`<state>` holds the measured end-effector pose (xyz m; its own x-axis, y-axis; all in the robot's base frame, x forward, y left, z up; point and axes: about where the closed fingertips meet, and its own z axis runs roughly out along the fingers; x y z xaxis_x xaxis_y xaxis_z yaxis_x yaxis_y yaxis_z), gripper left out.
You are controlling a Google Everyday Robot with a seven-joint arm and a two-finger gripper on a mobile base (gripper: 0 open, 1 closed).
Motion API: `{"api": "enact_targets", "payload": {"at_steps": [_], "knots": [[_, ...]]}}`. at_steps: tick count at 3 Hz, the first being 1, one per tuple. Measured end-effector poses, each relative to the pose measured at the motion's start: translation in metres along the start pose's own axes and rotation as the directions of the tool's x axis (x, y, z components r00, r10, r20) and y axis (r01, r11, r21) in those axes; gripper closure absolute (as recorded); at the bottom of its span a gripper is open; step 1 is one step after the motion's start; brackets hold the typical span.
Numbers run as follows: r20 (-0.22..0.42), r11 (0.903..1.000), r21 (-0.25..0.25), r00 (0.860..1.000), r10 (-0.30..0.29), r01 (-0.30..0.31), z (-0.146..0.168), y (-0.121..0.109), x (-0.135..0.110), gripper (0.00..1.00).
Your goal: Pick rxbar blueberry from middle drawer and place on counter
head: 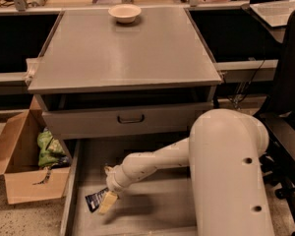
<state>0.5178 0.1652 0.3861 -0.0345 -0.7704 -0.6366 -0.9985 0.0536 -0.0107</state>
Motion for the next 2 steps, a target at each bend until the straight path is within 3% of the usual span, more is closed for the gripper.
{"api": "enact_targets", "payload": {"at_steps": [1, 2], "knots": [[0.002, 0.9993, -0.037, 1.0, -0.007, 0.007, 0.029, -0.001, 0.005, 0.0], [-0.004, 0.9981, -0.062, 1.0, 0.001, -0.001, 0.05, -0.002, 0.014, 0.19]]}}
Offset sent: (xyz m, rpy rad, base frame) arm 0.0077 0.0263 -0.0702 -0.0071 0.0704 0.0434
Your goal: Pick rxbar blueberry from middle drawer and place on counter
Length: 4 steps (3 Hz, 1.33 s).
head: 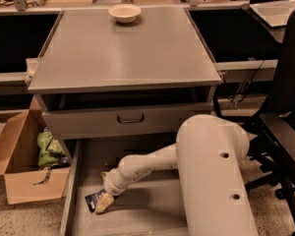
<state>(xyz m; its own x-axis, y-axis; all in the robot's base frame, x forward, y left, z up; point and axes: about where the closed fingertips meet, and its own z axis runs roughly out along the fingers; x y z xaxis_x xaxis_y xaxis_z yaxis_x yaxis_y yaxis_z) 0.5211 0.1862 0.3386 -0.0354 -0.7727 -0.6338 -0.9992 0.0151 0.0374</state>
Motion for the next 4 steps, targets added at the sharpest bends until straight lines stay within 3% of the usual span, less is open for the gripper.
{"api": "enact_targets", "payload": {"at_steps": [3, 4], "knots": [[0.003, 0.9998, 0.022, 1.0, 0.001, -0.001, -0.01, -0.001, -0.001, 0.9], [0.011, 0.9997, 0.024, 1.0, -0.003, 0.002, -0.013, -0.001, -0.002, 1.0]]}}
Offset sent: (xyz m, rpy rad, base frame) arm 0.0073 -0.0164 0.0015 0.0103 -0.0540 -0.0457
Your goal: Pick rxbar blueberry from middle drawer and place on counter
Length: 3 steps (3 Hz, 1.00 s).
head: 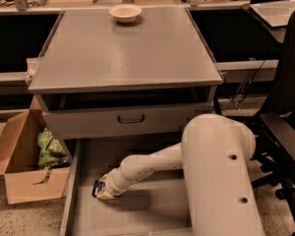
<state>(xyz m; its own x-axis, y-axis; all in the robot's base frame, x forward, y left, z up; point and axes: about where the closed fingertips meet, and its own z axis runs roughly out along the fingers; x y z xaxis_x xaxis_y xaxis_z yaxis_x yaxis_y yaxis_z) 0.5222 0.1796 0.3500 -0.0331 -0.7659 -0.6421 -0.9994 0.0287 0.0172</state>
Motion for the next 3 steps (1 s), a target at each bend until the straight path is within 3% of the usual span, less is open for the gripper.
{"api": "enact_targets", "payload": {"at_steps": [1, 2, 3], "knots": [[0.106, 0.9985, 0.036, 0.993, -0.045, 0.042, -0.029, 0.0, -0.011, 1.0], [0.213, 0.9842, 0.07, 0.961, -0.174, 0.163, -0.075, 0.02, -0.043, 1.0], [0.28, 0.961, 0.152, 0.922, -0.266, 0.231, -0.112, 0.018, -0.068, 1.0]]}}
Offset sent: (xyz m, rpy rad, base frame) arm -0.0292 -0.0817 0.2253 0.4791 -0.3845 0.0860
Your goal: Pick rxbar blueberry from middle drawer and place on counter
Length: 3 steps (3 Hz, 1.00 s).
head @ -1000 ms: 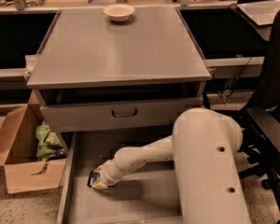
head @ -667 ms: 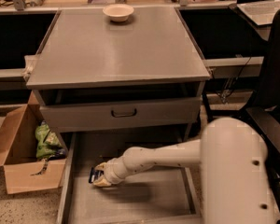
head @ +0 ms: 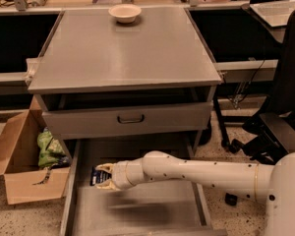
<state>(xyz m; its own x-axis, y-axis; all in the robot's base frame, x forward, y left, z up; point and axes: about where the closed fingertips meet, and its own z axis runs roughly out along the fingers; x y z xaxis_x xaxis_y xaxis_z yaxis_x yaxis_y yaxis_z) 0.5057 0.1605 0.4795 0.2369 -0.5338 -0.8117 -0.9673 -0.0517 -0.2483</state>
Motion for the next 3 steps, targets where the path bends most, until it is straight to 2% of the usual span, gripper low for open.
{"api": "enact_targets", "payload": {"at_steps": [1, 2, 3], "knots": [[0.0, 1.0, 0.0, 1.0, 0.0, 0.0, 0.0, 0.0, 0.0, 1.0], [0.048, 0.9989, -0.027, 0.998, -0.036, 0.037, -0.017, 0.0, -0.039, 1.0], [0.126, 0.9897, -0.065, 0.985, -0.119, 0.127, -0.059, 0.015, -0.125, 1.0]]}}
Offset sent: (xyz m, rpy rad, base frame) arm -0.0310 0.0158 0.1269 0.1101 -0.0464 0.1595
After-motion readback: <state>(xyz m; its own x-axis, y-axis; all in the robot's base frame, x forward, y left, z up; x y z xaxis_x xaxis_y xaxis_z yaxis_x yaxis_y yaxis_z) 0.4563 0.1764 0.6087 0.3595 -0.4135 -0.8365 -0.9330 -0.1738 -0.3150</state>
